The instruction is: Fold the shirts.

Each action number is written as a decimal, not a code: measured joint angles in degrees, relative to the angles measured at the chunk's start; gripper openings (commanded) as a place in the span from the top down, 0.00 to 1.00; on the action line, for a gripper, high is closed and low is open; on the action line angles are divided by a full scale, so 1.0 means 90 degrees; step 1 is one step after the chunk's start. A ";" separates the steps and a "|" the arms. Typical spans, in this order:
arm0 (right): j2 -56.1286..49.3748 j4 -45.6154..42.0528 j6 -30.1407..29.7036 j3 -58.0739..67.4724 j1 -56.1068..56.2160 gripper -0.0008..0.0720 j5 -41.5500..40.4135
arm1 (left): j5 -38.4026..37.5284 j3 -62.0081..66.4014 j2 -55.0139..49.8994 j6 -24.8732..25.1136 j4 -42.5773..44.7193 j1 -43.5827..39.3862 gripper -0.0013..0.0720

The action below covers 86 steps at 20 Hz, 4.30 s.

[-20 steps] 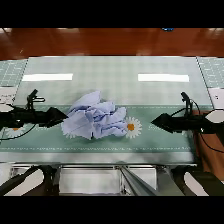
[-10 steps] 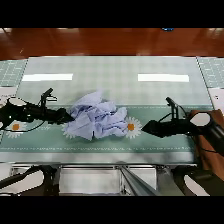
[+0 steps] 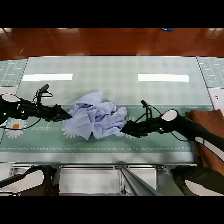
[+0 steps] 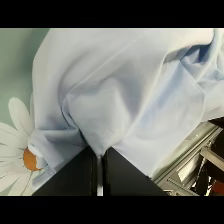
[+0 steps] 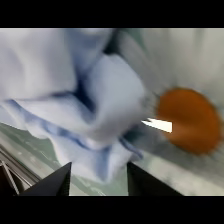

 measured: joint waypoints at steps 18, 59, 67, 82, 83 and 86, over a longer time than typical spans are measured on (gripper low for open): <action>0.1455 -0.3891 0.1149 0.7582 -0.2055 0.96 0.2805 | -0.0549 0.4707 0.1698 -0.0554 -0.3422 0.1321 0.96; -0.1367 -0.4976 0.1615 0.6210 -0.3580 0.43 0.3033 | -0.0352 0.1897 -0.0010 -0.1644 0.0272 0.0325 0.29; 0.0469 -0.3789 0.0481 0.1882 -0.4811 0.43 0.2450 | 0.0209 -0.1280 0.1316 -0.1671 0.0189 0.1231 0.29; 0.0707 -0.2198 0.0185 0.0328 -0.3036 0.43 0.0959 | 0.2266 -0.1690 0.0578 -0.1195 -0.1287 -0.0629 0.96; 0.0520 -0.2018 0.0180 0.0372 -0.2812 0.43 0.0891 | 0.2259 -0.1617 0.0556 -0.1122 -0.1311 -0.0656 0.96; -0.0141 -0.1559 0.0114 0.0636 -0.2157 0.43 0.0704 | 0.2193 -0.1440 0.0529 -0.1005 -0.1382 -0.0697 0.96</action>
